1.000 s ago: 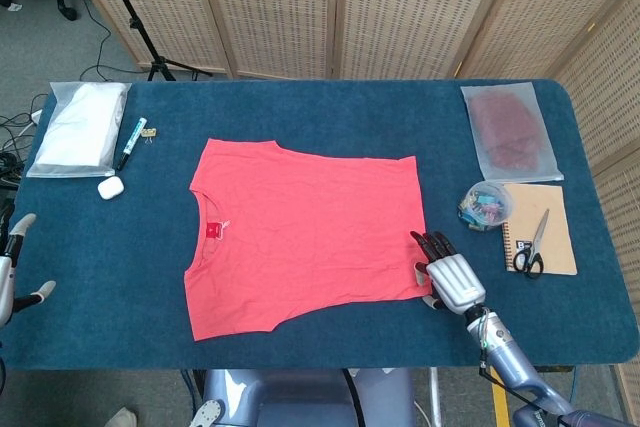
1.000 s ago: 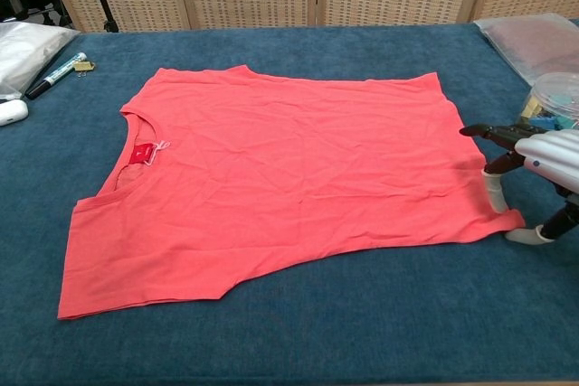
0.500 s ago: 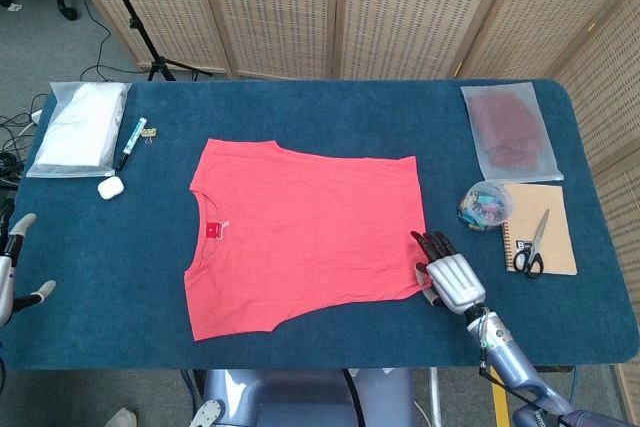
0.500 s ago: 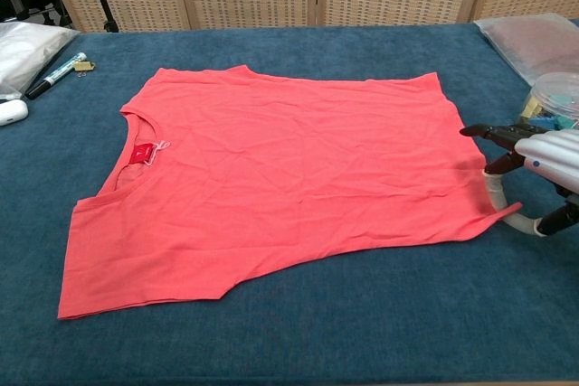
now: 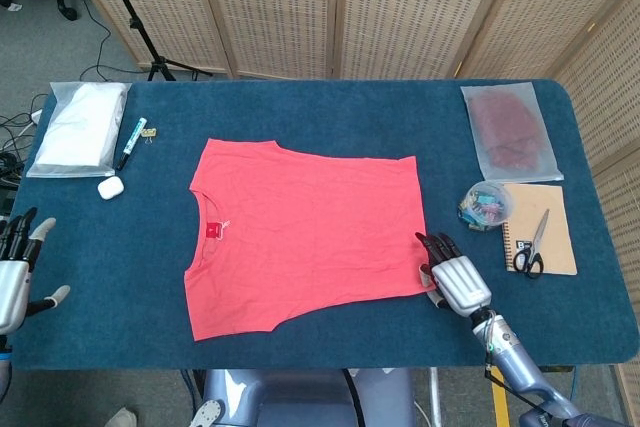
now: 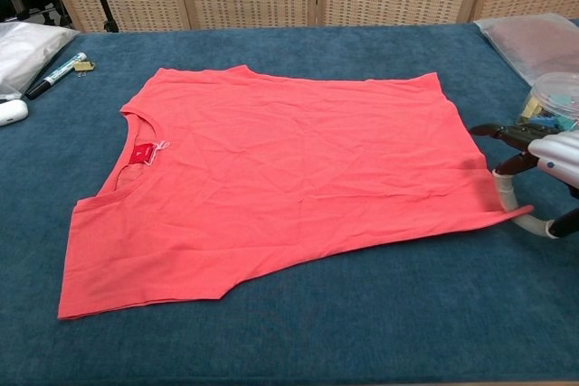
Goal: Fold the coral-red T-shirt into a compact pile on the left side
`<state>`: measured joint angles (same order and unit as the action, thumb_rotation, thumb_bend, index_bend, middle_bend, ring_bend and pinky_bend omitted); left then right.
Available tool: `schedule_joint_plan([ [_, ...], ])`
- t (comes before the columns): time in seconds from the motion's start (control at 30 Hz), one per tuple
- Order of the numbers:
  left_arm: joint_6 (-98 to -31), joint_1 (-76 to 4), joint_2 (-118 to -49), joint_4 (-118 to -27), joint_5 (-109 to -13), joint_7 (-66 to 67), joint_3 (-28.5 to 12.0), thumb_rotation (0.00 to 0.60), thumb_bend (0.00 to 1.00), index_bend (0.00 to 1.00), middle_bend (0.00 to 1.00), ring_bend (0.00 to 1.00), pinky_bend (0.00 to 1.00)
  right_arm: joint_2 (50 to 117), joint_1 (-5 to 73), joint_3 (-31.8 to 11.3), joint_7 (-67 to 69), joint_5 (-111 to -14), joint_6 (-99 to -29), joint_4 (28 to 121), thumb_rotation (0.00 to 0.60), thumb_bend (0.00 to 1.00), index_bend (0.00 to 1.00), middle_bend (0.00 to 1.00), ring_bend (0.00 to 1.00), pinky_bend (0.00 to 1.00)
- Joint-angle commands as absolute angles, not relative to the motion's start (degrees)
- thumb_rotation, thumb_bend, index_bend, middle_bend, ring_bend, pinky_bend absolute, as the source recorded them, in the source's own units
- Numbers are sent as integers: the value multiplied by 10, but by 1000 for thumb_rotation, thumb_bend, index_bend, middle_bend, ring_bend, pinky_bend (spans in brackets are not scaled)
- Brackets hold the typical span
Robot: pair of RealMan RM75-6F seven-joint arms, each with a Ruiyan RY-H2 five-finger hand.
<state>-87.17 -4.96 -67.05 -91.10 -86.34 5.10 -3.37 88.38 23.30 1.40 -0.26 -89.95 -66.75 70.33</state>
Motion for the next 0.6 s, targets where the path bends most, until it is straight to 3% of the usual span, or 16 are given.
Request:
schedule_joint_plan([
  [0.03, -866, -55, -684, -864, -942, -12, 15, 600, 0, 29, 0, 0, 0, 884, 233, 17, 14, -909, -674, 691, 600, 930, 612, 0, 0, 0],
  [0.1, -867, -66, -708, -816, -994, -48, 38, 600, 0, 91, 0, 0, 0, 882, 235, 14, 23, -911, -679, 686, 600, 930, 612, 0, 0, 0],
  [0.3, -869, -78, -759, -737, -1037, -73, 55, 600, 0, 293, 0, 0, 0, 881, 236, 15, 30, -912, -679, 682, 600, 930, 612, 0, 0, 0],
  [0.6, -827, -126, -849, -647, -1098, -68, 85, 600, 38, 398, 0, 0, 0, 881, 236, 13, 31, -906, -675, 682, 600, 930, 613, 0, 0, 0],
])
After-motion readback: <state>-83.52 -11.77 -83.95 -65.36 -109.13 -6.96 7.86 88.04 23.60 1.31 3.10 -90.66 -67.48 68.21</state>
